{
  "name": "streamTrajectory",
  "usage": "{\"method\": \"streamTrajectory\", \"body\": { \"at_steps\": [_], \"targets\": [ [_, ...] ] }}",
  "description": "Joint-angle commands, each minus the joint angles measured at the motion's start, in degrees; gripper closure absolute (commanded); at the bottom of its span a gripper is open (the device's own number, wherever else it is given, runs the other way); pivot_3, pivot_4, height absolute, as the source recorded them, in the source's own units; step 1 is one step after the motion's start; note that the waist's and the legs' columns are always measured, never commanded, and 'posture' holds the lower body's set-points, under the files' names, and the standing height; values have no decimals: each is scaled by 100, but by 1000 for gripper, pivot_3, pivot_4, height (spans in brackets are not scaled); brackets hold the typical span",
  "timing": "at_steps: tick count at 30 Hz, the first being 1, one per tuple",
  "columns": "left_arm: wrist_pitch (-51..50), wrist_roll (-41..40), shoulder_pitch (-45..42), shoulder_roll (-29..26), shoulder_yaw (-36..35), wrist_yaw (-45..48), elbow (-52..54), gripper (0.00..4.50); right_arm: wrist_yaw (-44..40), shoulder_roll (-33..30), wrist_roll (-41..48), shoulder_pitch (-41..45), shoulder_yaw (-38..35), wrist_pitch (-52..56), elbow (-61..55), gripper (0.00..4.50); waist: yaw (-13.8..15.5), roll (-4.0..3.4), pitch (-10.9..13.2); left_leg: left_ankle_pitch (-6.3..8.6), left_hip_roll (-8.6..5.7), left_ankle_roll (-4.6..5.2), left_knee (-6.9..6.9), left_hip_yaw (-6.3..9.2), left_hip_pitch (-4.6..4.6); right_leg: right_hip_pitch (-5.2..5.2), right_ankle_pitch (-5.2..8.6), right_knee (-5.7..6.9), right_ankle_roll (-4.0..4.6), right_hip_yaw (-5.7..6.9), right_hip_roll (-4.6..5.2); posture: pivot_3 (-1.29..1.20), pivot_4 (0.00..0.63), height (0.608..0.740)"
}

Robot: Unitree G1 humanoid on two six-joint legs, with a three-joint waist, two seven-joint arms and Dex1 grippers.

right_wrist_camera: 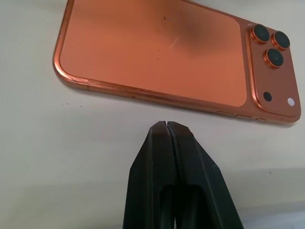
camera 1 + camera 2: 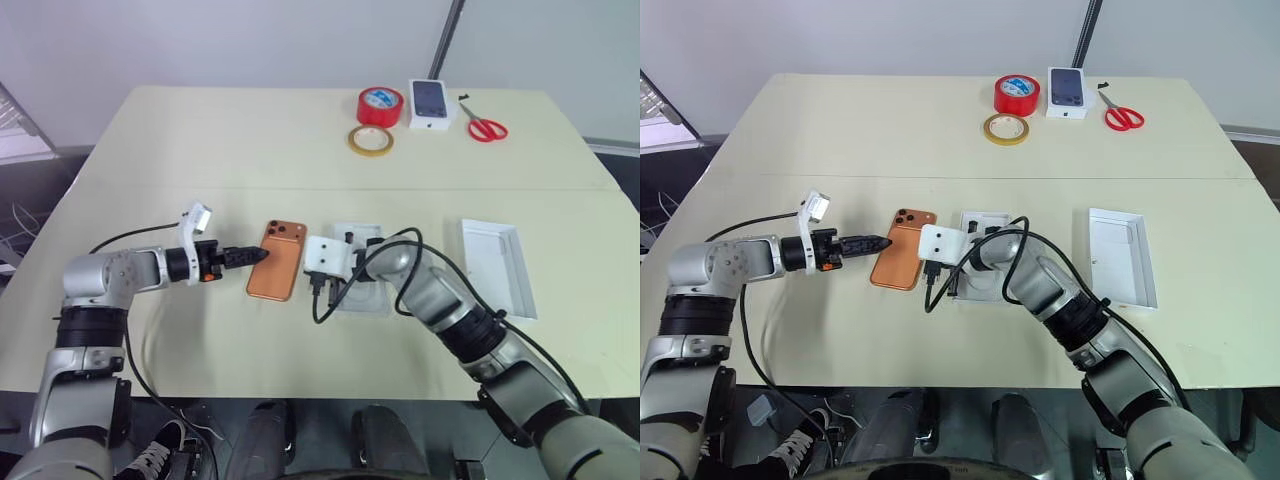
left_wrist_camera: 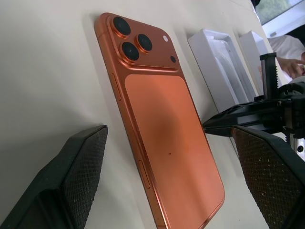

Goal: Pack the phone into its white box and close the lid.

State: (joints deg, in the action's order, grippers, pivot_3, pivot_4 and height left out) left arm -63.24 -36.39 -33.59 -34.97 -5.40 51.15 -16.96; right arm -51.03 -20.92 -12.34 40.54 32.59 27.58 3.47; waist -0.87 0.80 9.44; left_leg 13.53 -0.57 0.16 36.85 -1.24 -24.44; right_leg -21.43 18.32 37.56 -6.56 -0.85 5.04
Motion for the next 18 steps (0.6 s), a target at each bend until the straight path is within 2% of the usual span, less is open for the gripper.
{"method": "streamTrajectory", "body": {
  "at_steps": [1, 4, 12, 18],
  "targets": [
    [-350, -4, 78, 170, 340, 35, 75, 114, 206, 232, -127, 152, 4, -78, 326, 4465, 1, 0, -2, 0, 0, 0, 0, 0, 2, 0, 0, 0, 0, 1, 0, 0, 150, 728],
    [-406, 46, 104, 346, 504, 16, 130, 114, 229, 331, -152, 163, 16, -120, 398, 4465, 7, -2, -8, 0, 0, 0, 0, 1, 4, 0, 0, 0, 0, 1, 0, 0, 150, 728],
    [-1019, -251, -160, 914, 239, -178, 140, 114, 234, 411, -158, 103, -2, -183, 437, 4465, 37, -11, -24, 1, -3, 0, 1, 3, 16, 6, 0, -1, 0, 3, 2, 0, 150, 728],
    [-1149, -170, -218, 946, 185, -299, 269, 114, 227, 379, -170, 59, -50, -184, 425, 4465, 42, -10, -25, 1, -6, 0, 3, 5, 16, 7, 0, -1, 0, 5, 4, 0, 150, 728]
  ]
}}
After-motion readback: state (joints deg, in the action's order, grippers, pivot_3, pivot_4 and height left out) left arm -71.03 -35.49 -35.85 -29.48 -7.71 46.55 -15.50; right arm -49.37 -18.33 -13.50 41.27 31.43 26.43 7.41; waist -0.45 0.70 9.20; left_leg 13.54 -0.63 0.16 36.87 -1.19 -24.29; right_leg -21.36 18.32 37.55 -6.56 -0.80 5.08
